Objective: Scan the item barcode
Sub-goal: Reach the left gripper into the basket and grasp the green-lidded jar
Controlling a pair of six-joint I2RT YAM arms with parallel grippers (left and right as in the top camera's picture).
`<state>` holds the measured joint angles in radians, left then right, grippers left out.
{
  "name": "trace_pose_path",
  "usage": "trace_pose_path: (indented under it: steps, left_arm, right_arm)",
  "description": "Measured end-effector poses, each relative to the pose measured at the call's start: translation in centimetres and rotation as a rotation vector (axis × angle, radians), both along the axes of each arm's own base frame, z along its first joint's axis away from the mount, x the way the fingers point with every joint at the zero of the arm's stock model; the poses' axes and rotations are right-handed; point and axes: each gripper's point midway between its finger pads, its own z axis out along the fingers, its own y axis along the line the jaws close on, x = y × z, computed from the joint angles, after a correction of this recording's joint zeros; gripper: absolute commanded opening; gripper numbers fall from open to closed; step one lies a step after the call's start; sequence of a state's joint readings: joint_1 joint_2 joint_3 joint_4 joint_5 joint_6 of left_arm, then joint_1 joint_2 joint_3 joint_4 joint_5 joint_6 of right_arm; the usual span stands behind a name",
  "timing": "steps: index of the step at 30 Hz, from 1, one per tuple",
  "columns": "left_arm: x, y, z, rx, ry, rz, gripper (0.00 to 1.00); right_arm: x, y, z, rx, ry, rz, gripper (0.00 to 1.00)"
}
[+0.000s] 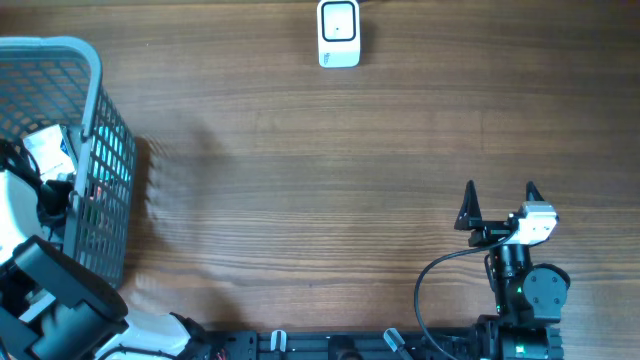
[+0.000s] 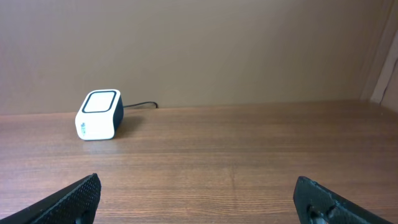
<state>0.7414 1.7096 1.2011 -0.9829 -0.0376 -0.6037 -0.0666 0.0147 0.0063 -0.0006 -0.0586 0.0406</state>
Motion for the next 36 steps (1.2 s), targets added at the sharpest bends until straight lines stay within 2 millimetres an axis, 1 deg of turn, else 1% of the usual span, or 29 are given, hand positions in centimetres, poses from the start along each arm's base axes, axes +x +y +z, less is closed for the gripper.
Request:
trace_pose_path:
  steps: [2,5,7,9,11,12,14,19,22,25,27,28,30,31,32,35,36]
  left_arm:
    - [0.0,0.0,0.0,-0.001,-0.002,-0.001,0.87]
    - [0.1,0.0,0.0,-0.002,-0.006,-0.008,0.87]
    - [0.1,0.0,-0.2,-0.003,-0.005,-0.008,0.89]
    - [0.1,-0.1,-0.8,-0.014,0.003,-0.008,0.89]
    - [-0.1,-0.4,-1.9,-0.039,0.023,-0.008,0.88]
    - [-0.2,-0.5,-2.3,-0.049,0.033,-0.008,0.86]
    - [-0.3,-0.7,-2.8,-0.064,0.046,-0.01,0.75]
    - [-0.3,-0.8,-2.9,-0.069,0.045,-0.016,0.64]
    - [-0.4,-1.0,-2.8,-0.081,0.047,-0.017,0.63]
    - [-1.1,-1.8,-2.4,-0.121,0.078,-0.016,0.63]
    - [-1.0,-1.9,-1.5,-0.136,0.084,-0.016,0.63]
    - [-0.7,-1.7,-0.4,-0.136,0.079,-0.016,0.63]
    - [0.6,-0.8,2.0,-0.111,0.035,-0.018,0.63]
    - [0.9,-0.6,3.1,-0.106,0.027,-0.018,0.63]
    - [1.2,-0.5,4.4,-0.103,0.016,-0.019,0.63]
    - [2.0,0.3,9.2,-0.038,-0.054,-0.022,0.65]
    - [2.0,0.3,10.7,-0.022,-0.071,-0.022,0.65]
  right_arm:
    - [0.0,0.0,0.0,0.0,0.0,0.0,1.0]
    - [0.0,0.0,0.0,0.0,0.0,0.0,1.0]
    - [0.0,0.0,0.0,0.0,0.0,0.0,1.0]
    - [0.0,0.0,0.0,0.0,0.0,0.0,1.0]
    - [0.0,0.0,0.0,0.0,0.0,0.0,1.0]
    - [0.0,0.0,0.0,0.0,0.0,0.0,1.0]
    - [0.0,0.0,0.0,0.0,0.0,0.0,1.0]
    - [0.0,0.0,0.0,0.0,0.0,0.0,1.0]
    - [0.0,0.0,0.0,0.0,0.0,0.0,1.0]
    - [0.0,0.0,0.0,0.0,0.0,0.0,1.0]
    - [0.0,0.0,0.0,0.0,0.0,0.0,1.0]
    - [0.0,0.0,0.0,0.0,0.0,0.0,1.0]
    - [0.0,0.0,0.0,0.0,0.0,0.0,1.0]
    - [0.0,0.0,0.0,0.0,0.0,0.0,1.0]
    - [0.0,0.0,0.0,0.0,0.0,0.0,1.0]
    - [0.0,0.0,0.0,0.0,0.0,0.0,1.0]
    - [0.0,0.0,0.0,0.0,0.0,0.0,1.0]
